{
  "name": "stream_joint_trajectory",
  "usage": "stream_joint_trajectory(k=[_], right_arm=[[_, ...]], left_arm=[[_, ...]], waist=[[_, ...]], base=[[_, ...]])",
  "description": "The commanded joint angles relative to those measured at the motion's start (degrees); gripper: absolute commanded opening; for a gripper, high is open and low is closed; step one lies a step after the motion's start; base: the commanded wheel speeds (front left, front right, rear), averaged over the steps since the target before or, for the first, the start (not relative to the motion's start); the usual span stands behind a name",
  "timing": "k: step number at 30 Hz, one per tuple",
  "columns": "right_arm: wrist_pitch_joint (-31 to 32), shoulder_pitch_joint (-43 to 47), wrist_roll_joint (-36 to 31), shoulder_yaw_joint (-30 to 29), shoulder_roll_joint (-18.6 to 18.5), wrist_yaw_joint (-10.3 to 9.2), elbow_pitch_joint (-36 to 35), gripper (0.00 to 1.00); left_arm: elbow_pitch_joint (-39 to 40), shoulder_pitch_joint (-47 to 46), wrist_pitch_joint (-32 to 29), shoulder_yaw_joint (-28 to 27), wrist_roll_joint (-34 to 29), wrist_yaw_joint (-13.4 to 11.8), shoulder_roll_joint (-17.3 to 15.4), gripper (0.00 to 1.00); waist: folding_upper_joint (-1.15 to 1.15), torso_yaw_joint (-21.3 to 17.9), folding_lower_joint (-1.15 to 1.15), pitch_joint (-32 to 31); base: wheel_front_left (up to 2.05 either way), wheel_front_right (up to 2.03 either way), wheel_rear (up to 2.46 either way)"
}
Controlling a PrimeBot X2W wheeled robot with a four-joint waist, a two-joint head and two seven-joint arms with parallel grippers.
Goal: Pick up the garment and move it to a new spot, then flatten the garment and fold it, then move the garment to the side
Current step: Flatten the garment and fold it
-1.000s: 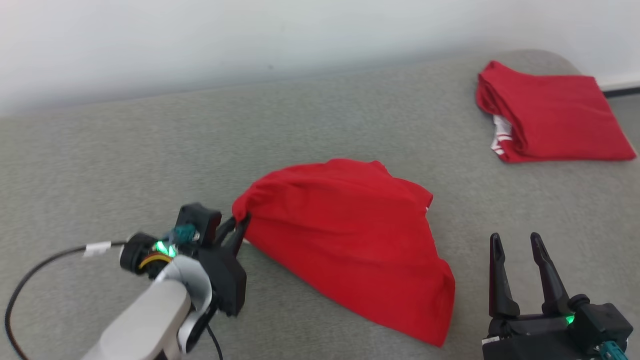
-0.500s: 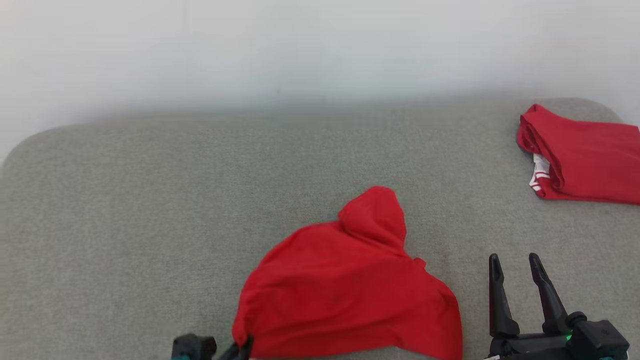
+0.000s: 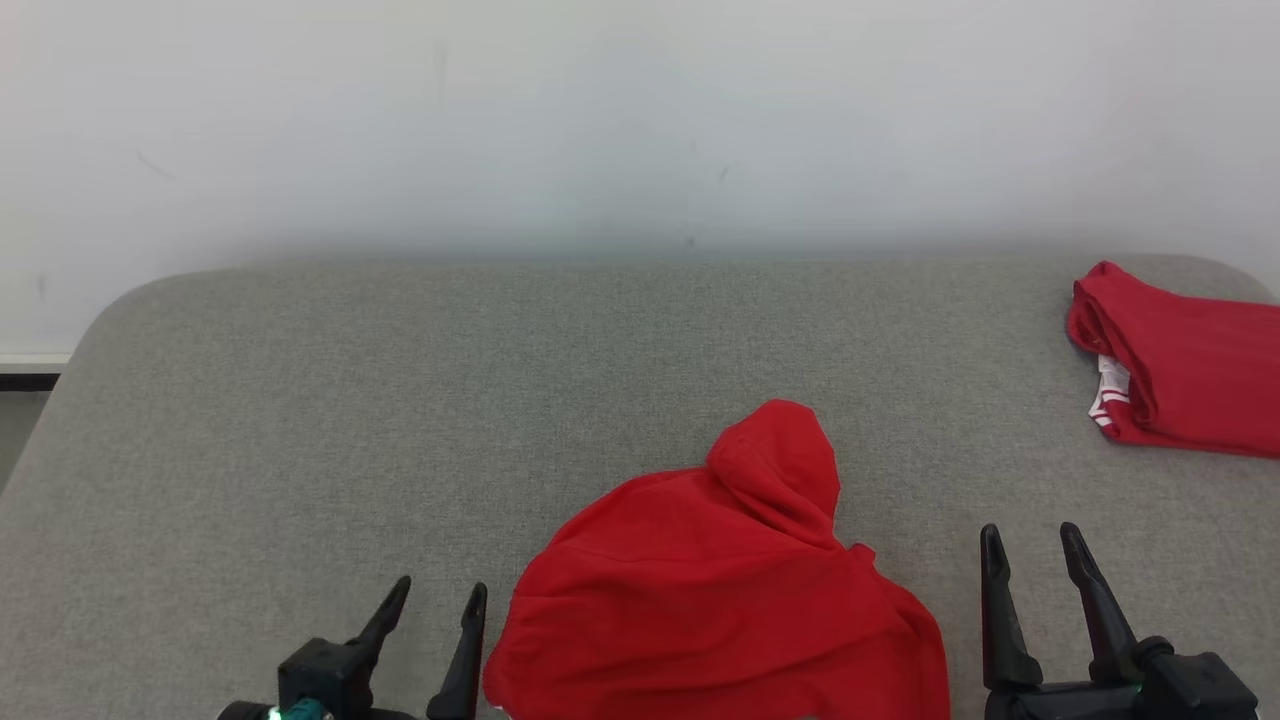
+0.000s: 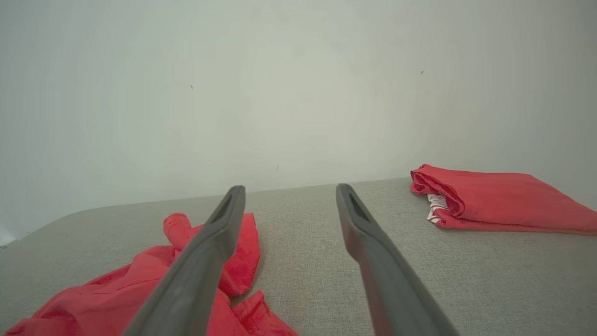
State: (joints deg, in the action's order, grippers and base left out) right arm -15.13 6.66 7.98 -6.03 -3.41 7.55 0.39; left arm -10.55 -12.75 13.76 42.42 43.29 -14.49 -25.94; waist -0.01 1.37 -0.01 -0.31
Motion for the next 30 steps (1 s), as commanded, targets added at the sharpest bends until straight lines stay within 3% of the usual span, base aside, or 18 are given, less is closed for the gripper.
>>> stream_joint_trajectory(k=[1, 5, 10, 16, 23, 30], right_arm=[[0.0, 0.6, 0.3, -0.1, -0.1, -0.17, 0.0, 1.00], [0.0, 0.9, 0.4, -0.4, -0.2, -0.17, 0.0, 1.00], [0.0, 1.4, 0.4, -0.9, -0.1, -0.17, -0.1, 1.00], [0.0, 2.4, 0.8, -1.1, -0.1, -0.17, 1.7, 1.00], [0.0, 2.4, 1.0, -0.5, -0.7, -0.17, 4.7, 1.00], [2.5, 0.3, 1.0, 3.6, -3.7, -0.17, 7.7, 1.00]], left_arm=[[0.5, 0.7, 0.6, -0.7, -0.5, -0.3, -0.4, 1.00], [2.5, 2.2, 1.4, -4.9, -2.8, -1.5, -1.4, 1.00], [7.1, 6.1, 1.5, -14.0, -7.9, -2.4, -0.7, 1.00], [9.6, 13.1, 1.5, -23.0, -13.1, -1.3, 1.6, 1.00], [8.7, 17.4, 1.5, -28.9, -17.1, 2.4, 5.2, 1.00], [7.4, 17.2, 1.5, -31.9, -20.4, 5.7, 8.7, 1.00]], waist=[[0.01, 0.5, 0.01, -0.5], [0.01, 1.1, 0.01, -1.0], [0.01, 1.7, 0.01, -1.4], [0.01, 2.1, 0.01, -1.7], [0.01, 2.2, 0.01, -1.3], [0.01, 2.9, 0.01, -1.1]], base=[[0.00, 0.00, 0.00], [0.00, 0.00, 0.00], [0.00, 0.00, 0.00], [0.00, 0.00, 0.00], [0.00, 0.00, 0.00], [0.00, 0.00, 0.00]])
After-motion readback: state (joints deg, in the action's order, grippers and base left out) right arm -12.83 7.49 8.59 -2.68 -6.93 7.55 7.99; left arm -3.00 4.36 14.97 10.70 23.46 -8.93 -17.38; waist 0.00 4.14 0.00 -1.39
